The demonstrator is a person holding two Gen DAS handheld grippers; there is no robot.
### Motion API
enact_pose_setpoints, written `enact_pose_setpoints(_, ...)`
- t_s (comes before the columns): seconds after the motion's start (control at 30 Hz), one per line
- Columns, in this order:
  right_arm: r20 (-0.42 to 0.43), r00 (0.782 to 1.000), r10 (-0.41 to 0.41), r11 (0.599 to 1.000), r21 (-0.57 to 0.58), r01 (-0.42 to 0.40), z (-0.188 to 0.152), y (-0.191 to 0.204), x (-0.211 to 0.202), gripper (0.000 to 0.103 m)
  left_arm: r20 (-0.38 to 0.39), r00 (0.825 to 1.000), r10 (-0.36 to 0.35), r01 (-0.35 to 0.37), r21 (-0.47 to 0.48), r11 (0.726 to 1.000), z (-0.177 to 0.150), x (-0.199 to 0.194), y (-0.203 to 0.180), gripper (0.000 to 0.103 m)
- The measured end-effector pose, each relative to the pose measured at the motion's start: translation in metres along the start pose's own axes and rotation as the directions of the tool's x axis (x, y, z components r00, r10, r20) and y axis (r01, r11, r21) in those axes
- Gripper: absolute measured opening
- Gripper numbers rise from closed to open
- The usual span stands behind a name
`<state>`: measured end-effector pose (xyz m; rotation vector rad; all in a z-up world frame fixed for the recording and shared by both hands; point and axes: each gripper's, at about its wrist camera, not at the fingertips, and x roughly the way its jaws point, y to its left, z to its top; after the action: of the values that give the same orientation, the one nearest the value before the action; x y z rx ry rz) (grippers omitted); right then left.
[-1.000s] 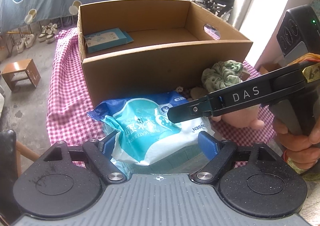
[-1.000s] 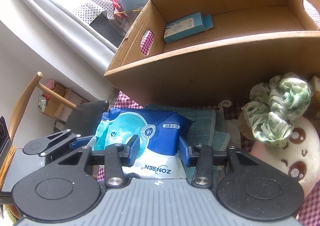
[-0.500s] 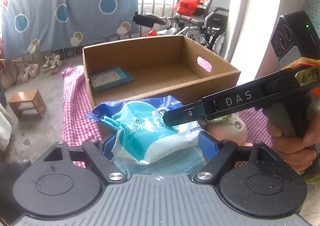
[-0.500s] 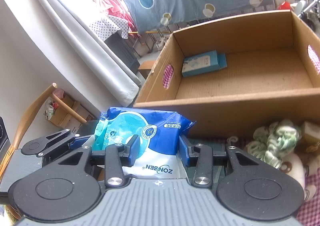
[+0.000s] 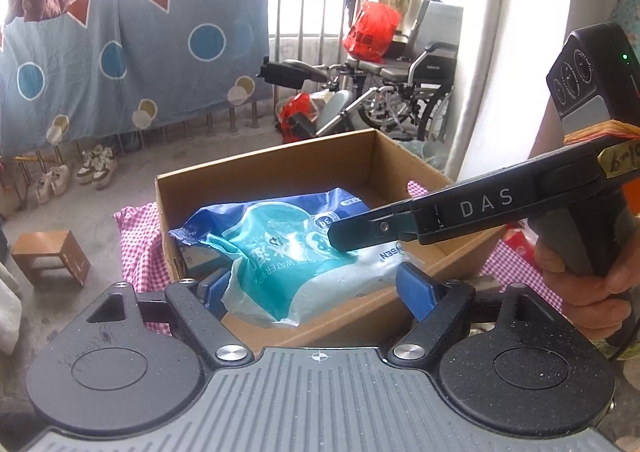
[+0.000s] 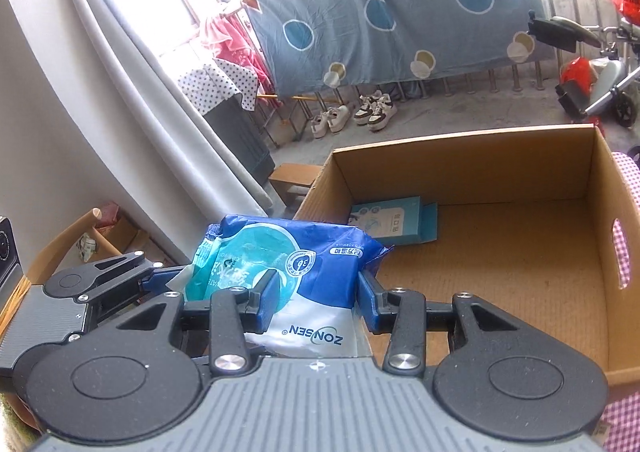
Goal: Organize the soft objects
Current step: 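Carry the wet-wipe pack into the cardboard box beside the bandage box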
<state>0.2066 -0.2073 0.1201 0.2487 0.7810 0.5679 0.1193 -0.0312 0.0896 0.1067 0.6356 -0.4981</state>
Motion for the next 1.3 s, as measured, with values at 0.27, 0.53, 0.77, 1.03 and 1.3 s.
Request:
enact_pose_setpoints(0.27,-0.184,0.983,-0.004,0.996,0.084,0.02,0.036,-0.065,0.084,0.045,-0.124,0.992,-0.022,0.019,-0.024,1.0,0.021,0.08,0.031,0.083)
enact_pose_setpoints(0.53,-0.376,0.926,0.016,0.982,0.181,0.057,0.04,-0.118,0.162,0.045,-0.343,0.938,0.045,-0.053,-0.013,0.999,0.015,0.157,0.043,0.087)
enact_pose_setpoints(0.77,-0.414,0.91,0.025,0.976,0.205,0.066,0.037,-0.121,0.166,0.045,-0.309,0.949,0.071,-0.069,0.016,0.997,0.01,0.138,0.044,0.098)
enact_pose_setpoints(1.03,-0.493,0.87,-0.017,0.969,0.208,0.136,0.032,-0.113,0.166,0.057,-0.211,0.974,0.081,-0.092,-0.044,0.995,0.006,0.078,0.047,0.101)
enact_pose_setpoints(1.3,-0.536,0.844,-0.007,0.95,0.26,0.173,0.026,-0.104,0.189,0.058,-0.135,0.986,0.102,-0.121,-0.142,0.982,-0.014,0.038,0.064,0.101)
